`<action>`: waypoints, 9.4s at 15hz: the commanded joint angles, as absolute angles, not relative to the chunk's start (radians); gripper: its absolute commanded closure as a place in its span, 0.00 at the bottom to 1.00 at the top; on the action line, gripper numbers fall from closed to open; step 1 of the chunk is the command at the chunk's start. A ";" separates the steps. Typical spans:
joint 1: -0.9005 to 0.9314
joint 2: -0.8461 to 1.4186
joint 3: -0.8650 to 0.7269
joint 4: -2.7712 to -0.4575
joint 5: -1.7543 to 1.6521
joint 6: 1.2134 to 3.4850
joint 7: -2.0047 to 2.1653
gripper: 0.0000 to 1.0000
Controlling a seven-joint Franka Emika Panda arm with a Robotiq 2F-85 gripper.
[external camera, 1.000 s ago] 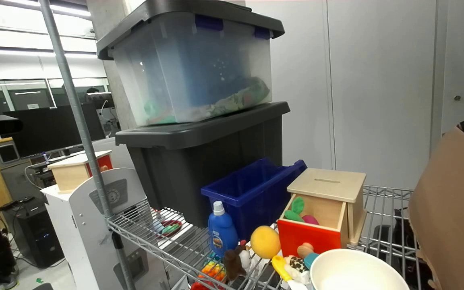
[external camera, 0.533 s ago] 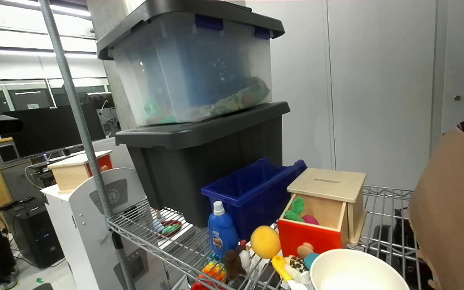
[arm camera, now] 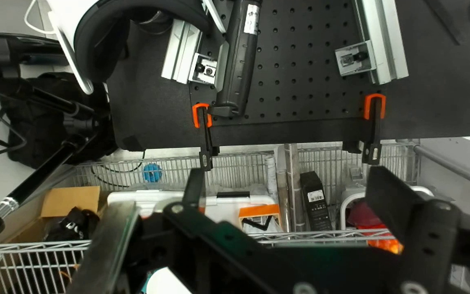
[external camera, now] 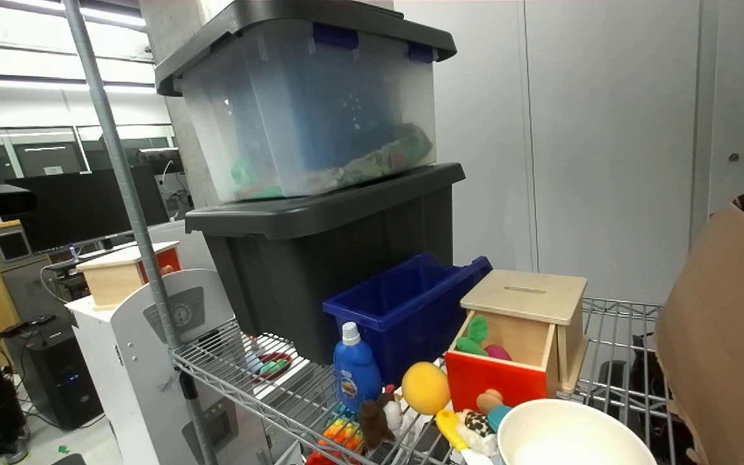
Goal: Pick up the animal plush toy and put it in the bowl
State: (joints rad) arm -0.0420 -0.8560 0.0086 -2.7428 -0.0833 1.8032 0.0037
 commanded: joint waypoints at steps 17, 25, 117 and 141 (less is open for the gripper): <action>-0.054 -0.665 -0.048 -2.592 -0.141 1.821 -0.064 0.00; -0.049 -0.468 -0.063 -2.525 -0.157 1.951 -0.145 0.00; -0.087 0.498 -0.016 -1.938 -0.064 2.267 -0.261 0.00; -0.040 0.730 0.035 -1.686 -0.064 2.212 -0.249 0.00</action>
